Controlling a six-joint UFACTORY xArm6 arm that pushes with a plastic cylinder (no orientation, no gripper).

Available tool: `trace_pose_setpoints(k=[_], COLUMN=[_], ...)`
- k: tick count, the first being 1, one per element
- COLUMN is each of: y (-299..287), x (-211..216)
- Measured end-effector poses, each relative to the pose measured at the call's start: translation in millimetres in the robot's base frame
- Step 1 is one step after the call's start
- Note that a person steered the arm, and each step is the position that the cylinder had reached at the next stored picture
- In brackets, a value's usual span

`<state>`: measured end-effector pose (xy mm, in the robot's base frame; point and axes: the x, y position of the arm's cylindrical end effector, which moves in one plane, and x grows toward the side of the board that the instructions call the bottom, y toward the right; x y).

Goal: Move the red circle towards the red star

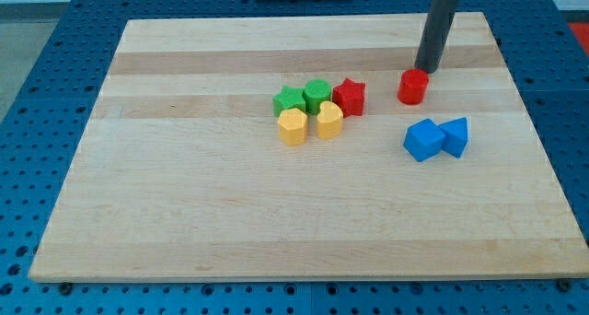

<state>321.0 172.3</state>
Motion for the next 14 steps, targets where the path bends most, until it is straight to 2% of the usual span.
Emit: trace_pose_setpoints(k=[14], y=[-8], x=[88])
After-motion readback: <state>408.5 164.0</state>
